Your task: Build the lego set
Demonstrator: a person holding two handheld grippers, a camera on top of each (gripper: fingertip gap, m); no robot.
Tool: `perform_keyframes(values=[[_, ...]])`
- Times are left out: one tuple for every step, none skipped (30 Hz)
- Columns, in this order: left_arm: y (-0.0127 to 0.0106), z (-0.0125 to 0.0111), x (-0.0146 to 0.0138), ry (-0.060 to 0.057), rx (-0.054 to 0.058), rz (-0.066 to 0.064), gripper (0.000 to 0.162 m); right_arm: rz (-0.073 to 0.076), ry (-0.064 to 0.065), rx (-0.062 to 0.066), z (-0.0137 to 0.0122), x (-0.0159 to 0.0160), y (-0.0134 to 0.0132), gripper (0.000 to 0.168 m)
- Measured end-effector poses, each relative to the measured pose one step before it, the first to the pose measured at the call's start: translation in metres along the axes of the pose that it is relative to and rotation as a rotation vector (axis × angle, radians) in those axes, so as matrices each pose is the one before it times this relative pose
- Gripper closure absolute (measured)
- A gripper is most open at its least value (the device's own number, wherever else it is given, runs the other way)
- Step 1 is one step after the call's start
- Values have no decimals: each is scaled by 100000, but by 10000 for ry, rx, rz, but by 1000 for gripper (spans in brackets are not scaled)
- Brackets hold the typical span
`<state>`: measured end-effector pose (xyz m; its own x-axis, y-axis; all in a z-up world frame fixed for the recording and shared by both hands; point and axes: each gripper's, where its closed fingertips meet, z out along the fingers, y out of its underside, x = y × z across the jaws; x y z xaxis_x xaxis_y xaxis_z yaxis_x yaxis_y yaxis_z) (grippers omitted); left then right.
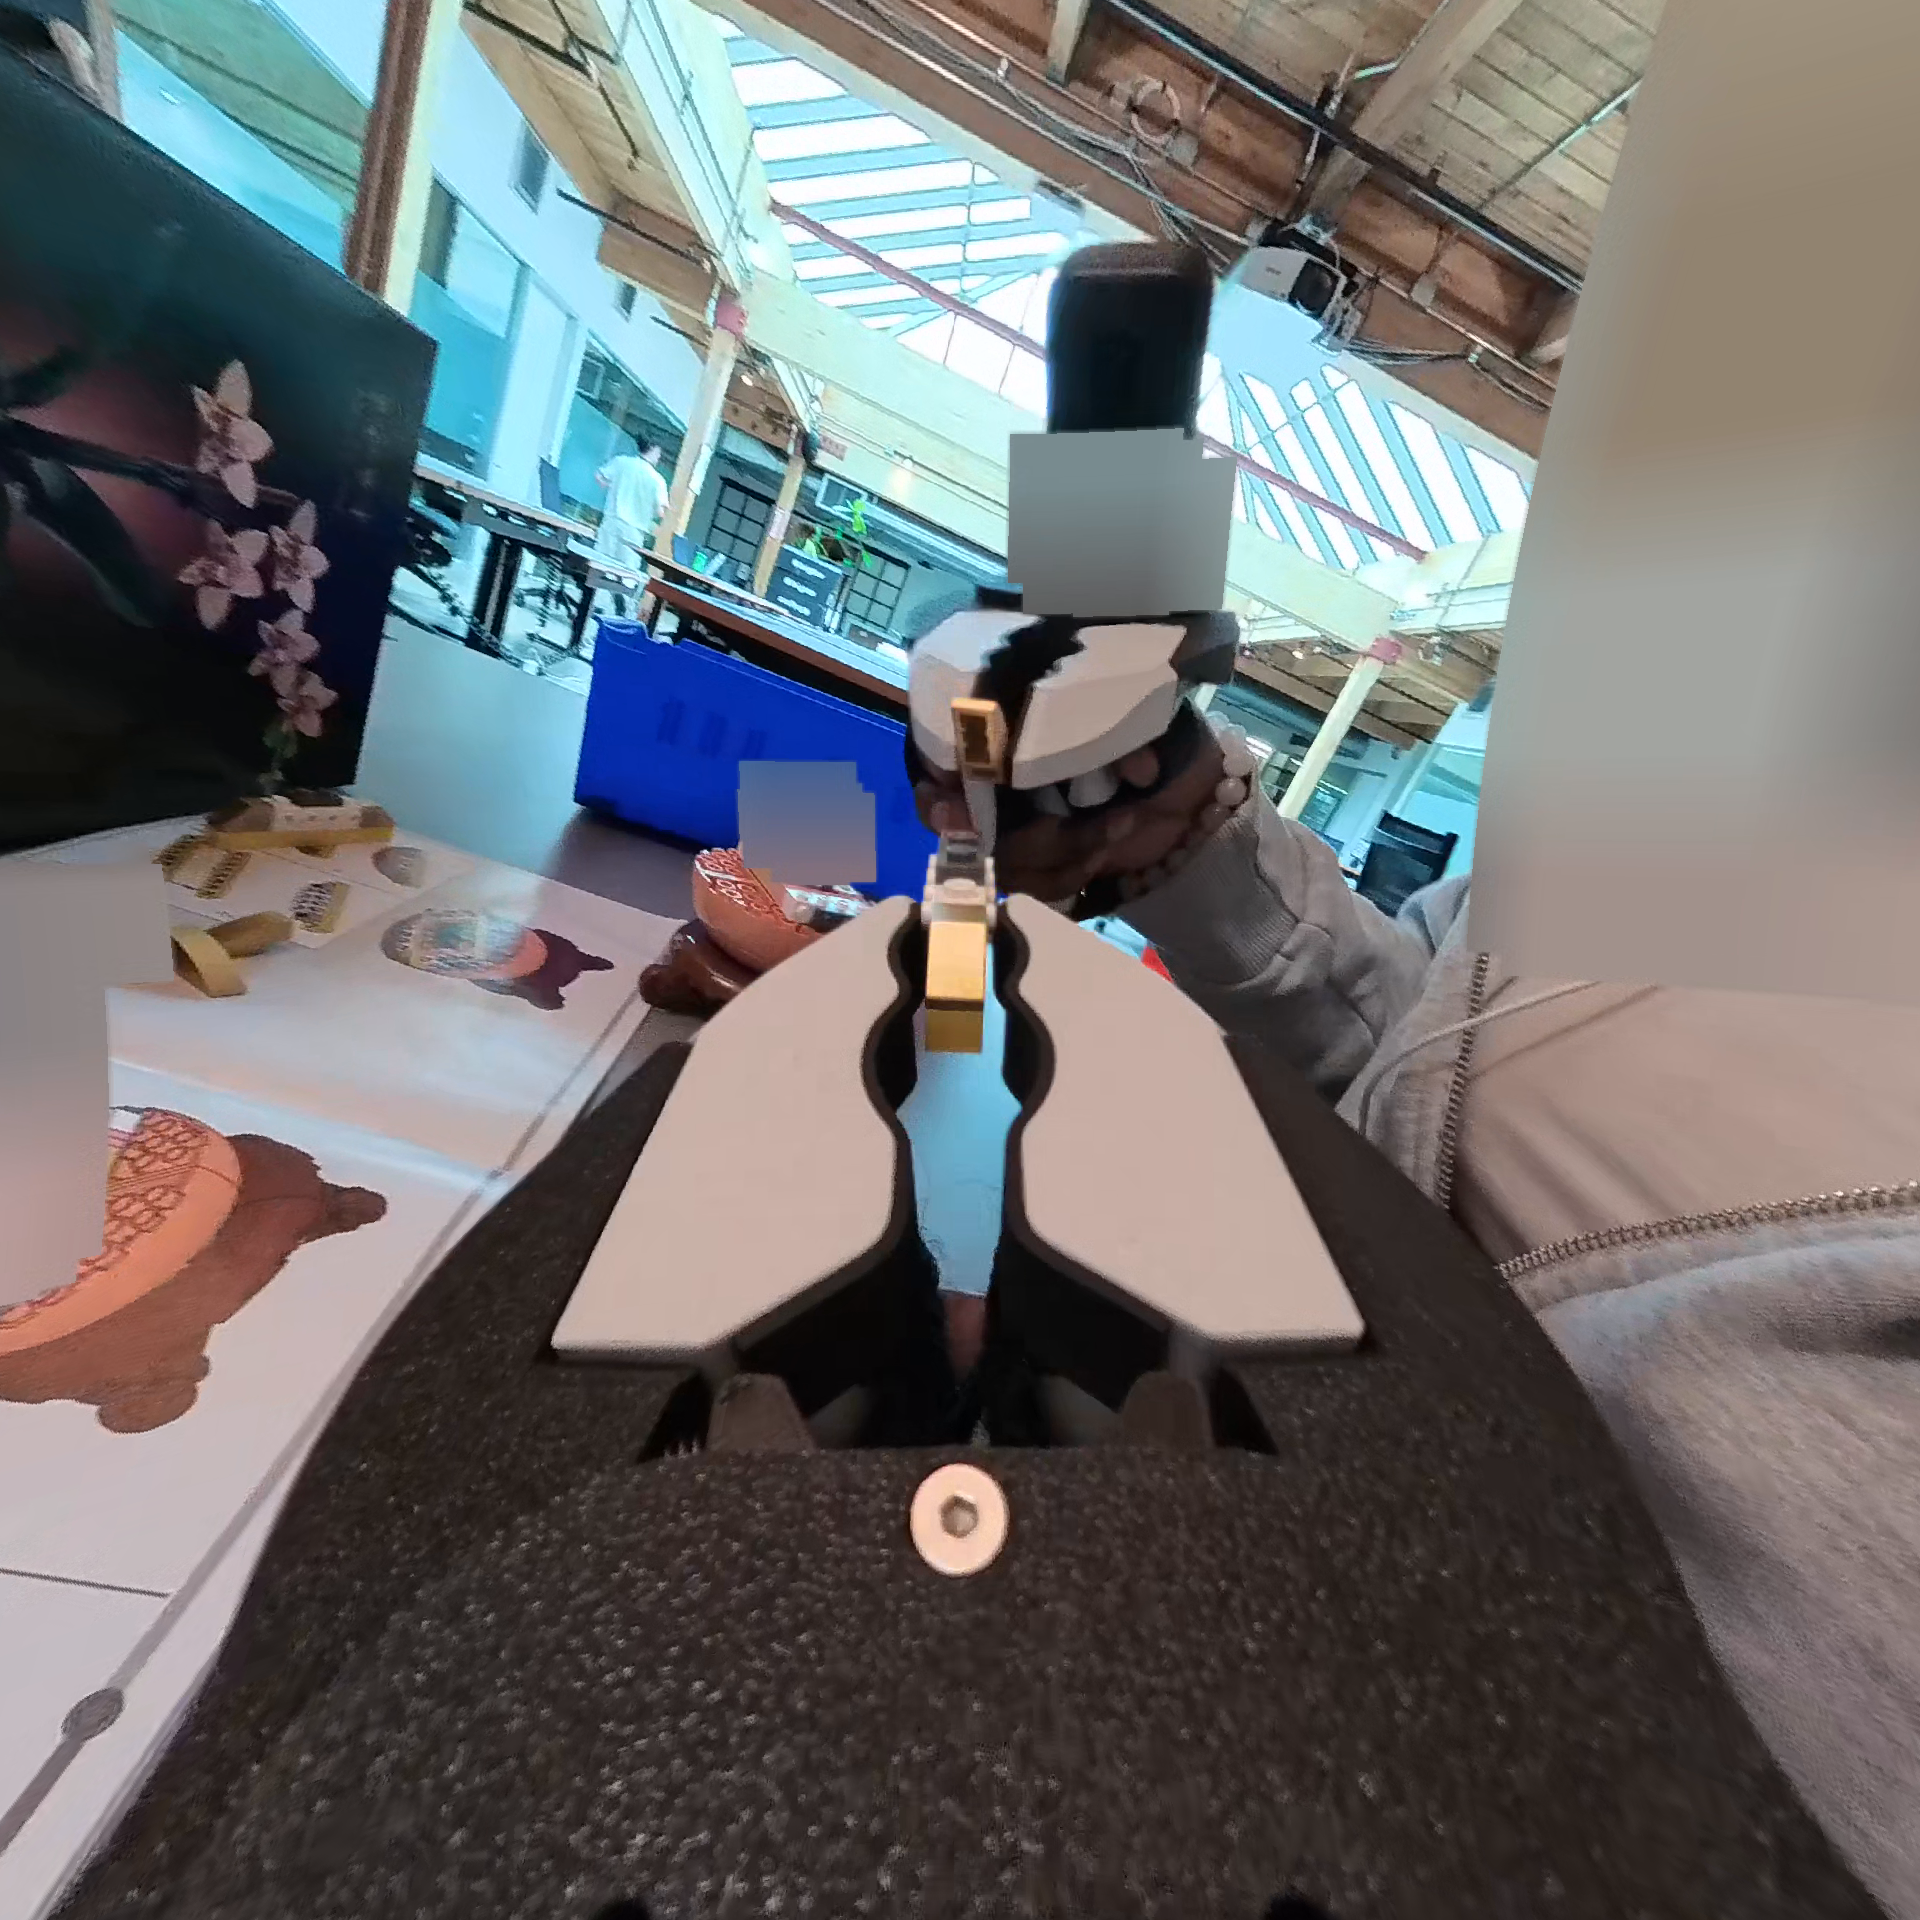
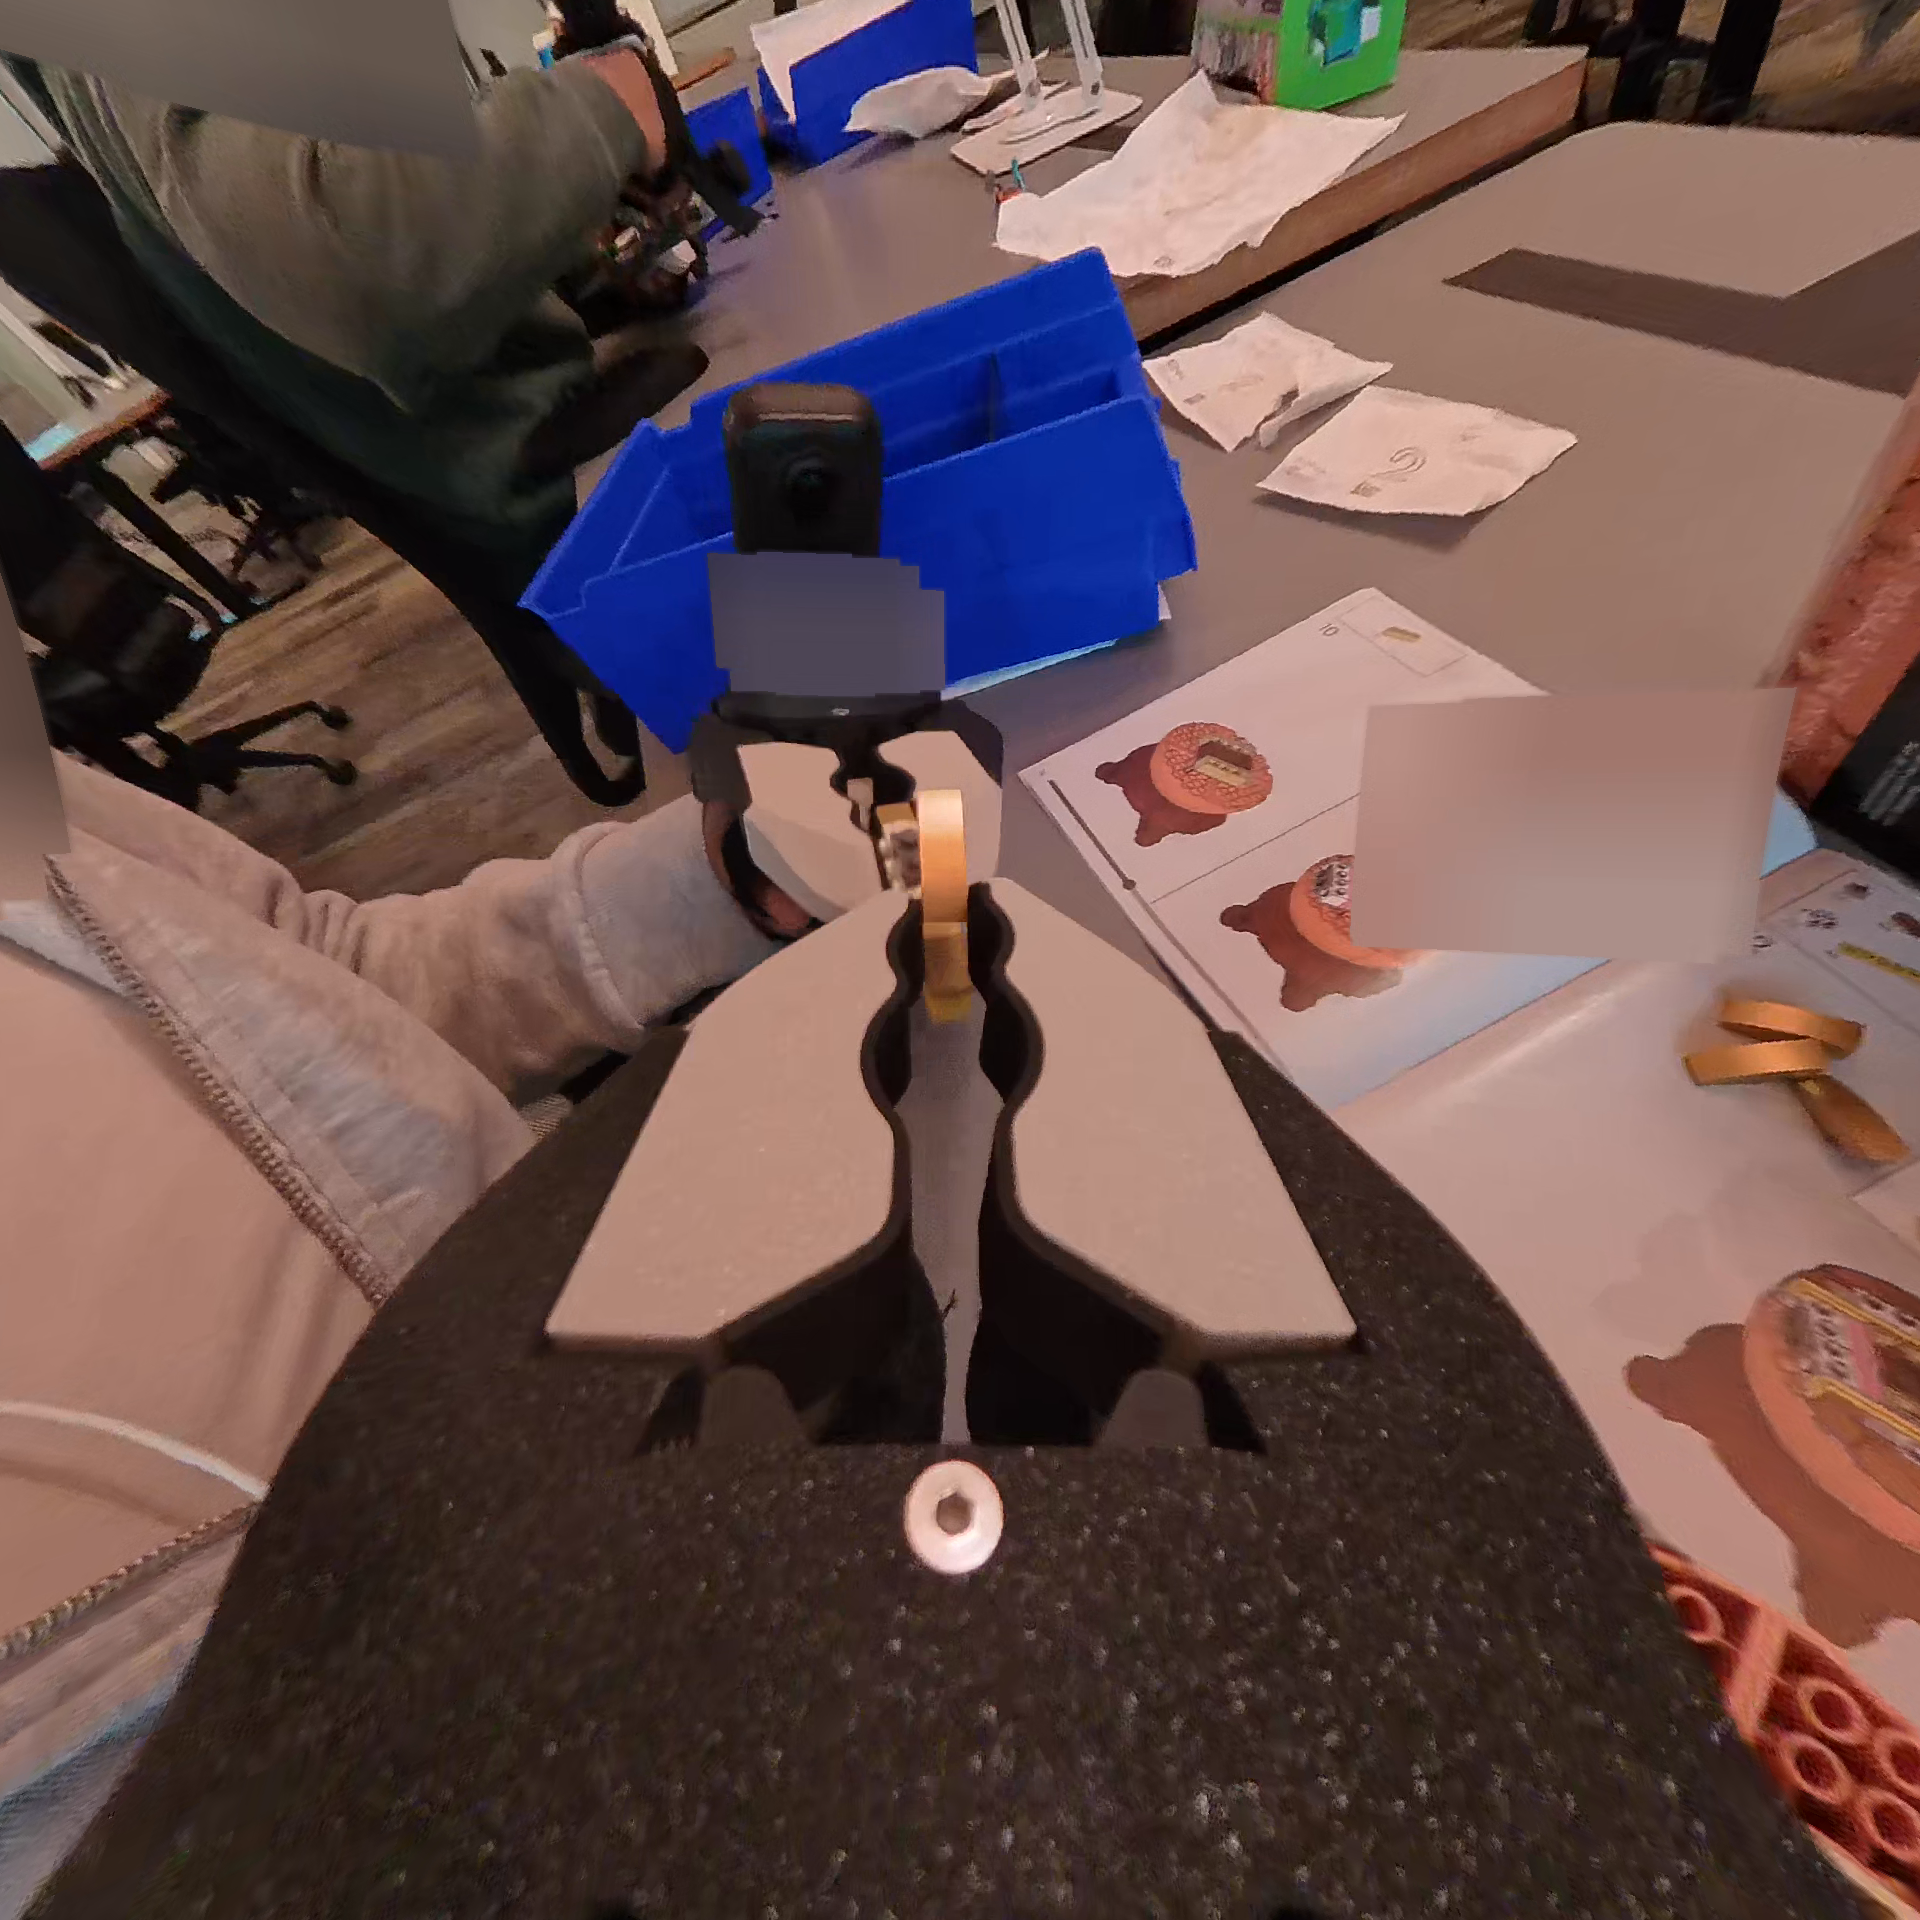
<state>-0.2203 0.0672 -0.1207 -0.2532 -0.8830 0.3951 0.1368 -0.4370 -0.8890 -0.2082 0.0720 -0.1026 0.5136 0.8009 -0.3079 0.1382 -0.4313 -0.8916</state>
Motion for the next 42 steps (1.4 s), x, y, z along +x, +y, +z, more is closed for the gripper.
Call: perform_keyframes(values=[[201,80,214,160,-133,-94,151,260,-150,-29,252,1,11,161],[177,79,215,166,-114,-103,151,195,-173,-86,200,-48,82,161],[114,48,124,94,-69,-70,151,97,-102,-83,123,31,55,161],[40,15,28,8,-28,-7,151,-26,-53,-46,38,30,-2,161],[48,-46,75,20,-56,32,151,-110,-29,-36,-42,3,-69,161],[158,-119,94,25,-188,49,151,-179,-15,-100,-99,-15,-39,161],[294,-256,31,-57,-368,85,151,-369,-101,-258,-113,-207,128,161],[407,-430,104,-53,-524,141,151,-682,-190,-512,-77,-369,453,161],[537,-579,422,90,-629,143,151,-1089,-130,-803,-2,-269,838,161],[617,-640,764,252,-686,91,151,-1399,131,-1004,124,225,1159,161],[518,-584,875,290,-579,114,151,-1677,87,-1101,386,351,1299,161],[355,-471,817,245,-379,201,151,-1755,-224,-1083,653,30,1202,161],[253,-338,819,294,-242,229,151,-1725,-493,-795,912,-322,817,161],[199,-192,748,317,-160,171,151,-1597,-593,-487,1063,-404,428,161],[282,-70,564,284,-166,84,151,-1258,-545,-273,1126,-169,152,161],[396,14,335,191,-213,23,151,-890,-631,-113,1042,-131,-26,161],[439,70,112,80,-219,2,151,-667,-644,55,865,-98,-169,161],[365,94,21,32,-170,5,151,-631,-508,111,673,58,-159,161],[217,91,29,37,-78,25,151,-592,-355,47,518,211,-34,161],[59,67,50,51,6,31,151,-464,-353,-7,422,157,76,161],[25,52,84,71,26,15,151,-350,-353,-17,356,105,92,161],[64,4,31,47,-9,-1,151,-311,-243,-13,330,162,85,161],[98,-34,-77,-24,-11,-4,151,-330,-158,-51,325,157,112,160],[54,-56,-126,-45,36,-27,151,-323,-108,-115,318,139,191,160],[8,-77,-79,-6,79,-64,151,-285,-108,-174,323,63,249,160],[-70,-82,-50,7,111,-63,151,-229,-45,-224,276,89,329,160],[-160,-101,-39,-9,131,-23,151,-133,52,-179,210,156,286,158],[-145,-97,-24,-16,122,18,151,105,131,82,-73,250,-99,152],[-138,-80,-39,-26,98,33,151,343,203,-165,-228,356,284,141],[-123,-55,-99,-78,77,37,151,570,262,-354,-461,377,595,132],[-133,-35,-228,-158,68,37,151,876,405,-275,-784,491,574,126],[-172,-41,-343,-241,80,29,151,1310,677,19,-1063,774,257,127],[-242,-58,-439,-299,130,13,151,1760,1019,250,-1210,1103,-47,131],[-269,-96,-352,-235,158,-19,151,2106,1122,280,-1195,1027,-118,138],[-207,-140,-150,-110,119,-20,151,2355,1166,157,-1124,788,94,144],[-147,-197,-126,-126,66,28,151,2464,1090,187,-1025,392,268,147],[-72,-264,-263,-240,15,54,151,2308,764,328,-849,-227,442,148],[16,-283,-318,-274,-40,56,151,1907,439,521,-574,-755,519,147],[18,-268,-344,-258,-18,54,151,1511,497,425,-216,-734,915,146],[-60,-240,-445,-297,40,28,151,928,366,218,122,-933,1249,143],[-76,-193,-682,-424,37,-9,151,363,446,-79,371,-673,1533,142],[-34,-150,-867,-506,2,1,151,11,543,-230,479,-251,1377,142]])
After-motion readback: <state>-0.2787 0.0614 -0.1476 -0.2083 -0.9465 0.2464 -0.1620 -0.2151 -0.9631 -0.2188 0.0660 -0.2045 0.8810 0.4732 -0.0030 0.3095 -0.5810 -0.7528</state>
